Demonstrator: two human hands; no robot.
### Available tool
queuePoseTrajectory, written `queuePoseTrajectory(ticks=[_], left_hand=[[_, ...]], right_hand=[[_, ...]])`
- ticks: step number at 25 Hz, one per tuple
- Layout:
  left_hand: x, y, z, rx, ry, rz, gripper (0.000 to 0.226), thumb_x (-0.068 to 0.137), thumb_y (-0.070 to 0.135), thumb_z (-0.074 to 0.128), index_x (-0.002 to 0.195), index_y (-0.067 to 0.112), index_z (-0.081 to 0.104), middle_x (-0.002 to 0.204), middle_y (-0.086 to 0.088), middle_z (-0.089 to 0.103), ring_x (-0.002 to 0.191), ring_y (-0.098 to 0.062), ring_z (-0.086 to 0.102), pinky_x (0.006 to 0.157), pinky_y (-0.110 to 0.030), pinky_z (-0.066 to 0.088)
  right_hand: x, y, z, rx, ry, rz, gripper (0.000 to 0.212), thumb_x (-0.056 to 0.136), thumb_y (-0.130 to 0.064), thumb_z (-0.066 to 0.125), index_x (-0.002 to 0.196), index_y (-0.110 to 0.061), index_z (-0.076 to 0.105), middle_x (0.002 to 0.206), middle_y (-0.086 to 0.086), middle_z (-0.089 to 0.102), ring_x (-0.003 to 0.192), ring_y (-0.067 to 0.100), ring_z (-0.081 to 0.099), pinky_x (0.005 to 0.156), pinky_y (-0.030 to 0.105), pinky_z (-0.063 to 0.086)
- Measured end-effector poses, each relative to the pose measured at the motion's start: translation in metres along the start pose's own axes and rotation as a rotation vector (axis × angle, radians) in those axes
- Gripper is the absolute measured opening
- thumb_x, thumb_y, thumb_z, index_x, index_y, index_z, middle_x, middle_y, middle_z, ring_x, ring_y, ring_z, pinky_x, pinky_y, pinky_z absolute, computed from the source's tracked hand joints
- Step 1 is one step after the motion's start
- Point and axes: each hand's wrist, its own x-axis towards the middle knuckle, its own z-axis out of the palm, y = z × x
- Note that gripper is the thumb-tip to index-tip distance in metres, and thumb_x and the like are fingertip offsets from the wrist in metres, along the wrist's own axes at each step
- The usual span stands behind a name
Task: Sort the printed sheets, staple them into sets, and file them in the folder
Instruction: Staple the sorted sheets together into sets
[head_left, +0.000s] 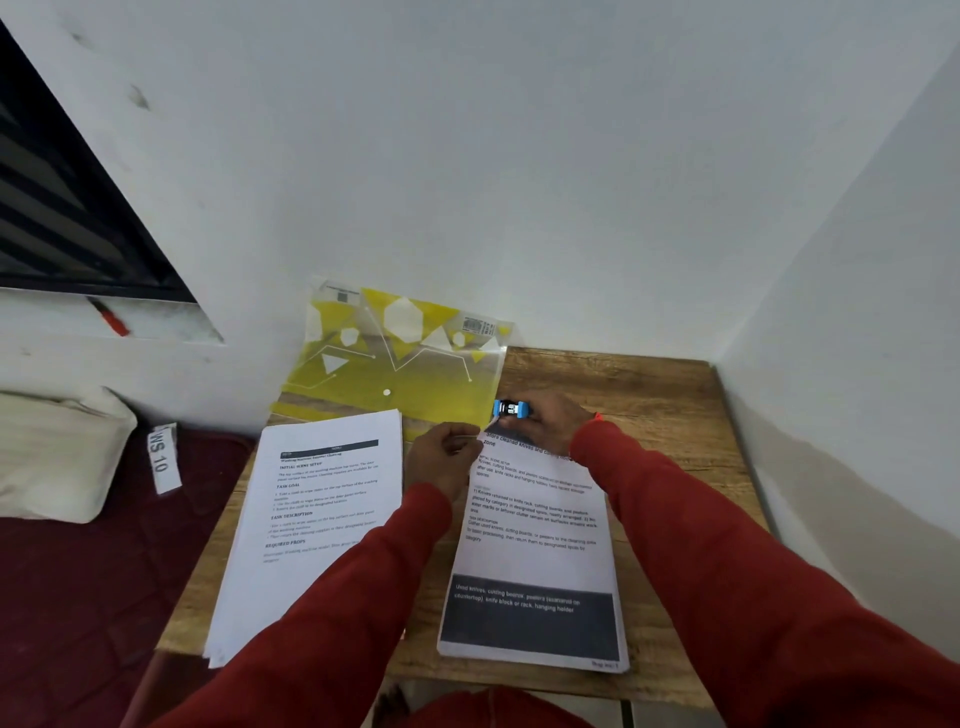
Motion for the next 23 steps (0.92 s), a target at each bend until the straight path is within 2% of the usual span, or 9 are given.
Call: queuePoseTrajectory(ticks=[2, 6, 9, 13, 17, 19, 20, 22, 23], left_hand=[[0.0, 0.002, 0.001, 0.003, -0.056, 0.013, 0.025, 0.082, 0.014, 0.073, 0.099, 0.033, 0.071, 0.09, -0.002, 0.074, 0.086, -0.02, 0.071, 0.077, -0.046, 0.06], [-0.004, 0.013, 0.009, 0.039, -0.044, 0.11, 0.018, 0.085, 0.027, 0.073, 0.101, 0.02, 0.076, 0.089, 0.005, 0.074, 0.085, -0.013, 0.069, 0.079, -0.035, 0.057], [-0.004, 0.018, 0.014, 0.058, 0.029, 0.142, 0.021, 0.086, 0.027, 0.072, 0.101, 0.013, 0.075, 0.094, 0.002, 0.074, 0.088, -0.011, 0.067, 0.081, -0.026, 0.052], [-0.007, 0.025, 0.019, 0.085, 0.118, 0.188, 0.019, 0.089, 0.024, 0.068, 0.104, 0.013, 0.075, 0.094, 0.001, 0.073, 0.085, -0.009, 0.064, 0.081, -0.023, 0.05], [-0.007, 0.026, 0.016, 0.094, 0.156, 0.203, 0.021, 0.091, 0.021, 0.067, 0.106, 0.01, 0.074, 0.098, -0.003, 0.074, 0.085, -0.011, 0.064, 0.084, -0.024, 0.05], [-0.007, 0.024, 0.015, 0.112, 0.151, 0.205, 0.021, 0.091, 0.021, 0.067, 0.106, 0.01, 0.074, 0.098, -0.004, 0.075, 0.085, -0.011, 0.065, 0.085, -0.027, 0.052], [-0.008, 0.023, 0.015, 0.12, 0.149, 0.208, 0.021, 0.091, 0.022, 0.066, 0.106, 0.01, 0.074, 0.097, -0.003, 0.075, 0.085, -0.011, 0.065, 0.085, -0.027, 0.052], [-0.01, 0.024, 0.015, 0.134, 0.154, 0.203, 0.021, 0.091, 0.022, 0.067, 0.106, 0.009, 0.074, 0.098, -0.004, 0.075, 0.086, -0.011, 0.065, 0.083, -0.023, 0.05], [-0.011, 0.025, 0.015, 0.133, 0.155, 0.2, 0.022, 0.091, 0.022, 0.067, 0.106, 0.009, 0.074, 0.099, -0.005, 0.075, 0.087, -0.012, 0.065, 0.081, -0.021, 0.048]], right_hand=[[-0.001, -0.004, -0.006, -0.006, 0.019, 0.01, 0.024, 0.094, -0.022, 0.061, 0.116, -0.013, 0.064, 0.098, -0.001, 0.066, 0.086, 0.015, 0.056, 0.067, 0.014, 0.038], [-0.001, -0.008, -0.012, 0.061, 0.065, 0.066, 0.025, 0.093, -0.023, 0.063, 0.116, -0.012, 0.065, 0.103, 0.005, 0.068, 0.092, 0.018, 0.06, 0.076, 0.024, 0.044], [-0.002, -0.014, -0.017, 0.056, 0.072, 0.089, 0.024, 0.093, -0.021, 0.063, 0.115, -0.011, 0.065, 0.099, 0.002, 0.066, 0.088, 0.014, 0.057, 0.069, 0.012, 0.039], [-0.007, -0.025, -0.026, 0.048, 0.101, 0.093, 0.028, 0.095, -0.024, 0.06, 0.119, -0.011, 0.062, 0.104, 0.006, 0.066, 0.09, 0.018, 0.058, 0.074, 0.026, 0.044], [-0.009, -0.019, -0.036, 0.108, 0.254, 0.162, 0.033, 0.095, -0.026, 0.059, 0.124, -0.01, 0.054, 0.105, 0.003, 0.06, 0.094, 0.018, 0.055, 0.078, 0.028, 0.043], [-0.019, -0.034, -0.051, 0.076, 0.167, 0.167, 0.033, 0.095, -0.023, 0.058, 0.125, -0.009, 0.052, 0.109, 0.01, 0.06, 0.1, 0.023, 0.055, 0.094, 0.042, 0.045], [-0.021, -0.032, -0.055, 0.032, 0.113, 0.141, 0.025, 0.096, -0.018, 0.056, 0.119, -0.007, 0.054, 0.103, 0.012, 0.059, 0.097, 0.025, 0.054, 0.1, 0.048, 0.041], [-0.024, -0.039, -0.065, -0.072, -0.049, 0.164, 0.012, 0.096, -0.005, 0.053, 0.106, -0.005, 0.058, 0.09, 0.01, 0.056, 0.086, 0.023, 0.051, 0.105, 0.049, 0.035], [-0.02, -0.033, -0.067, -0.066, -0.045, 0.155, 0.023, 0.094, -0.005, 0.057, 0.116, -0.007, 0.058, 0.098, 0.009, 0.059, 0.092, 0.024, 0.054, 0.105, 0.048, 0.036]])
